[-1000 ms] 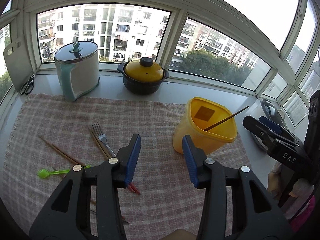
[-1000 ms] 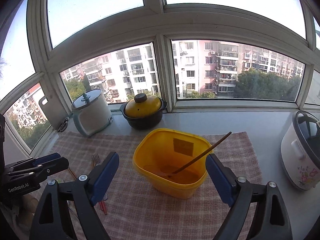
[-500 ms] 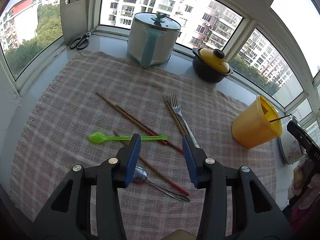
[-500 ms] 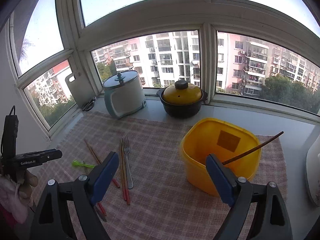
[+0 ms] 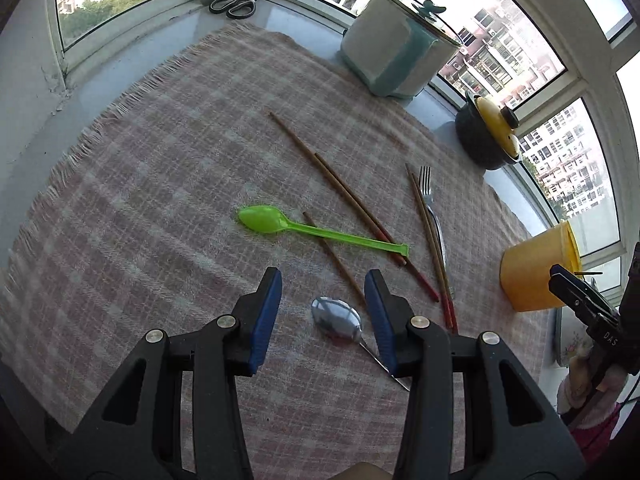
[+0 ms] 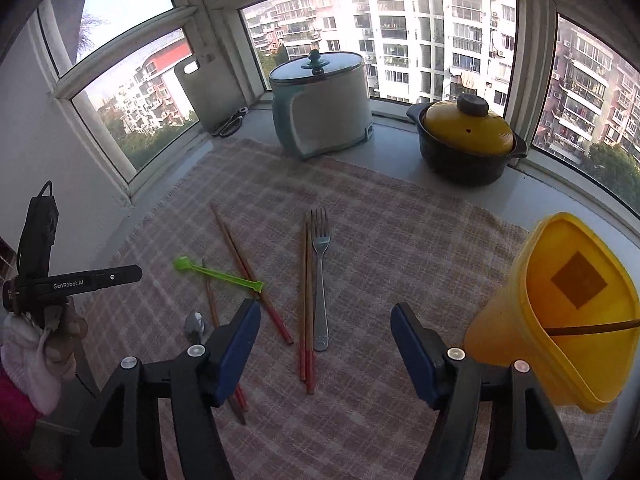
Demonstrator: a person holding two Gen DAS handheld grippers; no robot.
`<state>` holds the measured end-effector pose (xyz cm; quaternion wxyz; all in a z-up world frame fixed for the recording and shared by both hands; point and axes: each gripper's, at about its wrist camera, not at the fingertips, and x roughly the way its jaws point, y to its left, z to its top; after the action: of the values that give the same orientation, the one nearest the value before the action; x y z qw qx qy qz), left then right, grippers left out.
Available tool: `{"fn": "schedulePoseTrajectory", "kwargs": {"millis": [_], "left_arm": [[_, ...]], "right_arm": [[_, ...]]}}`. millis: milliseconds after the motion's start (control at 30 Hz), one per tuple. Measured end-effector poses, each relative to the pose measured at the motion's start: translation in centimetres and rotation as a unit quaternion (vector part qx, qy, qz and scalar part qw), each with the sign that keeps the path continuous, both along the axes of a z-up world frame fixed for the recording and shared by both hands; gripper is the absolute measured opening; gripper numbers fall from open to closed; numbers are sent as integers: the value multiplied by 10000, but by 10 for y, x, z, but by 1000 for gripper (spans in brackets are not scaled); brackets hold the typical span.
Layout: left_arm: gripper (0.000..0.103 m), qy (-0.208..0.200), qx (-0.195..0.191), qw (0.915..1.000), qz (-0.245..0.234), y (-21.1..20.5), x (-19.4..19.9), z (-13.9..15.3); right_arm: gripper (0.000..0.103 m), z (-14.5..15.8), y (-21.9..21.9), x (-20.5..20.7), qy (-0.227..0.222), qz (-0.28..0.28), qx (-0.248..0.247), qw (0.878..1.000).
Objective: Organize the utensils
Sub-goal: 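Move the left gripper back to the cloth over the metal spoon, then grasp the metal spoon handle with the left gripper while the right gripper approaches a chopstick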
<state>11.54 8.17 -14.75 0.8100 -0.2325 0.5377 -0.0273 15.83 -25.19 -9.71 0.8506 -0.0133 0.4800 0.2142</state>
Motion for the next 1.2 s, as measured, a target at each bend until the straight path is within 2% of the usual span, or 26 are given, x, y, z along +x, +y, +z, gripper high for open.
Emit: {"fn": "schedulePoseTrajectory", "kwargs": {"millis": [67, 333, 500, 567, 767, 867, 1200], "left_arm": [[44, 134, -120, 9998, 0, 0, -1, -9], [43, 581, -680, 9959, 148, -13, -18, -46], [34, 680, -839, 9939, 228, -33, -24, -57], [28, 749, -918, 9925, 312, -41, -25, -62], [21, 889, -840, 9905, 633, -58, -25, -71], [15, 955, -649, 9897, 844, -62, -24, -75], [15, 988, -373, 9842, 1423, -73, -20, -75]], "right_arm": [[59, -13, 7, 7, 271, 105, 31, 9996], [47, -50, 42, 10, 795, 746, -101, 9940], [44, -58, 47, 10, 879, 876, -181, 9921], [42, -59, 46, 11, 911, 937, -209, 9912], [40, -55, 47, 9, 873, 1206, -302, 9884], [38, -55, 49, 9, 859, 1341, -310, 9868], [36, -62, 50, 7, 906, 1778, -285, 9795]]}}
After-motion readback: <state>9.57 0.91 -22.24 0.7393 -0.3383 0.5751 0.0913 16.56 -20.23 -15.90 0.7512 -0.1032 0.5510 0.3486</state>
